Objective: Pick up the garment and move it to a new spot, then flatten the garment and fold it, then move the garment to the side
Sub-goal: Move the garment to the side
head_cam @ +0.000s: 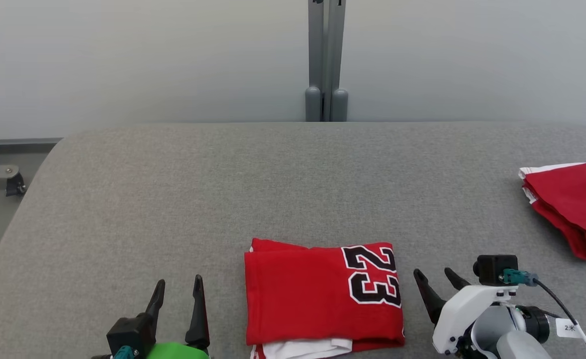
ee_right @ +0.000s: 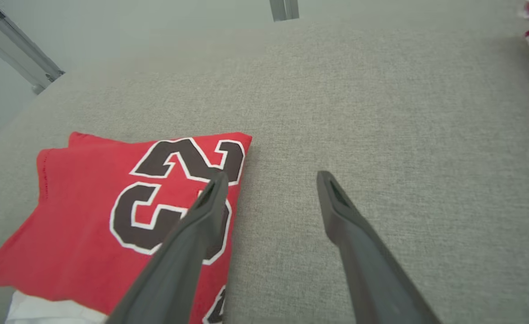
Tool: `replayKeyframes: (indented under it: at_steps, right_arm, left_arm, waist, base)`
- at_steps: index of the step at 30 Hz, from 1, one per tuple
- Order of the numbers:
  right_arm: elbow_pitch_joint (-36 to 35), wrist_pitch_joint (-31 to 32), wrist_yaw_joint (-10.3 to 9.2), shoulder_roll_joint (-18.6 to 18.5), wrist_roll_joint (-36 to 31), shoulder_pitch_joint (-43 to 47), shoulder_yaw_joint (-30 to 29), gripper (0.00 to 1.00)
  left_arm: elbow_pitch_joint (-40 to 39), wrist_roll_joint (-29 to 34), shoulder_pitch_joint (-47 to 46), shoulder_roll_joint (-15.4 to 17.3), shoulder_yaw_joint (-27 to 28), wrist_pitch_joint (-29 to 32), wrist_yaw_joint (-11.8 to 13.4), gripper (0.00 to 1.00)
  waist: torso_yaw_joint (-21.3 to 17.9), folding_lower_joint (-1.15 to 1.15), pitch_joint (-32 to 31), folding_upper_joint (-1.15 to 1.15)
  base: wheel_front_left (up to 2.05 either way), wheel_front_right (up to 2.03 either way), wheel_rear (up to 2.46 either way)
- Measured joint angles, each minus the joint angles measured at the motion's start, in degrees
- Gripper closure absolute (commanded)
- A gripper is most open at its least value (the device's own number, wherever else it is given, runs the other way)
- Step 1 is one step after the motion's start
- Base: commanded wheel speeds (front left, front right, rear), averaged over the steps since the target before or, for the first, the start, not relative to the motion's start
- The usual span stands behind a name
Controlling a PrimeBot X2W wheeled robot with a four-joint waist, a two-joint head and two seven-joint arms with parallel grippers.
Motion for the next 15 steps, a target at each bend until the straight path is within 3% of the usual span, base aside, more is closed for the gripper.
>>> replayKeyframes:
  at_steps: [15]
  right_arm:
    - [12.95, 5.68, 0.0, -1.81, 11.7, -4.92, 3.57, 0.0]
  left_arm:
    - [0.42, 0.4, -0.51, -0.09, -0.09, -0.08, -0.15, 0.0]
  waist:
    - [8.89, 0.0, 2.37, 0.0]
  base:
    - [0.0, 0.0, 0.0]
